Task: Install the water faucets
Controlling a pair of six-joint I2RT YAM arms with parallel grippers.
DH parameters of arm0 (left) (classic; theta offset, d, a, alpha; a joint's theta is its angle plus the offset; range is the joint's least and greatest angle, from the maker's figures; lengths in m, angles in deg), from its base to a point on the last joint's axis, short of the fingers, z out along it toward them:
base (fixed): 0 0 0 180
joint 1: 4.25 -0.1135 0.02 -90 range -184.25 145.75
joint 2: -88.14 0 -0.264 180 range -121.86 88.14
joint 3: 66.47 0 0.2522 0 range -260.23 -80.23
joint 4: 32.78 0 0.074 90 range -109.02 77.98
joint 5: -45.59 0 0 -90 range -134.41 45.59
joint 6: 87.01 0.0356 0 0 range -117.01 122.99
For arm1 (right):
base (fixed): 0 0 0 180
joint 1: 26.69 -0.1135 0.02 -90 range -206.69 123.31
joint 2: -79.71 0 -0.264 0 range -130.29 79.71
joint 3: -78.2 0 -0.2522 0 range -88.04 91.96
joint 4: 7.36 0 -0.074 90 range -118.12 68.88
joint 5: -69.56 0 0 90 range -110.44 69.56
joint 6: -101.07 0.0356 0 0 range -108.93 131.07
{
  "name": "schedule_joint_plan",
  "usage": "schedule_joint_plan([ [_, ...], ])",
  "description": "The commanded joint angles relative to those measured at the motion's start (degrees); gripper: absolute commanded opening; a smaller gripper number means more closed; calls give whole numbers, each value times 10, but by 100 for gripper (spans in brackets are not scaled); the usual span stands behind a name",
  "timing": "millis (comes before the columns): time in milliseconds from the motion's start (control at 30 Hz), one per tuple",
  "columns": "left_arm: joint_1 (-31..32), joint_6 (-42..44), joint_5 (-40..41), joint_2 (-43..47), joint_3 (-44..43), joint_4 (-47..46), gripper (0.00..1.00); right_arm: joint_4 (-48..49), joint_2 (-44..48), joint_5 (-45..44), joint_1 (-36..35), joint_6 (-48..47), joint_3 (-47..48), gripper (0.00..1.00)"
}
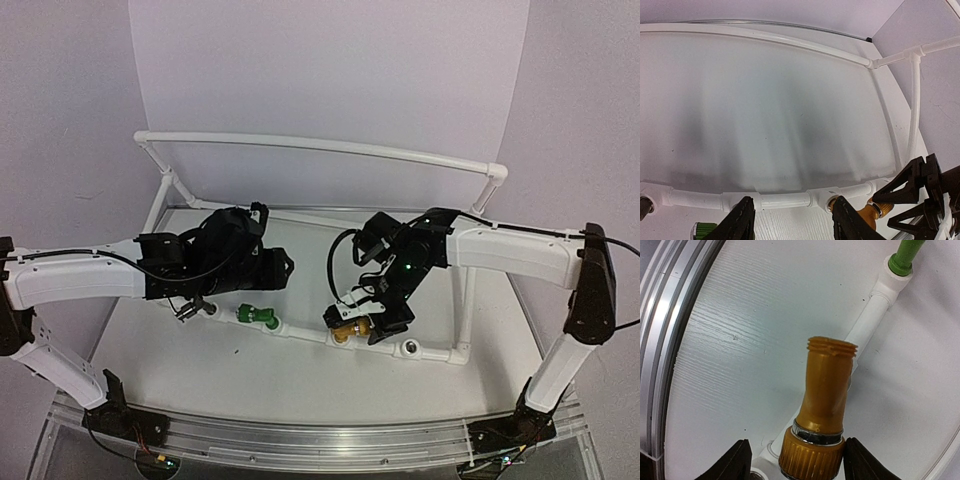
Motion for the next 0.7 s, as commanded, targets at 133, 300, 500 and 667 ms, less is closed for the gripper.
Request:
schedule_joint_plan([
  [133, -4, 2, 4, 9, -17, -4, 53, -33, 30, 3, -22, 24, -53, 80],
  [300, -4, 1, 2, 6, -17, -6, 53, -15, 47, 5, -22, 24, -65, 69],
  [500, -4, 0, 5, 11, -17, -2, 53, -14, 51, 0, -26, 25, -78, 62],
  [667, -4, 1, -3, 7, -17, 1, 52, -7, 56, -22, -27, 32, -97, 77],
])
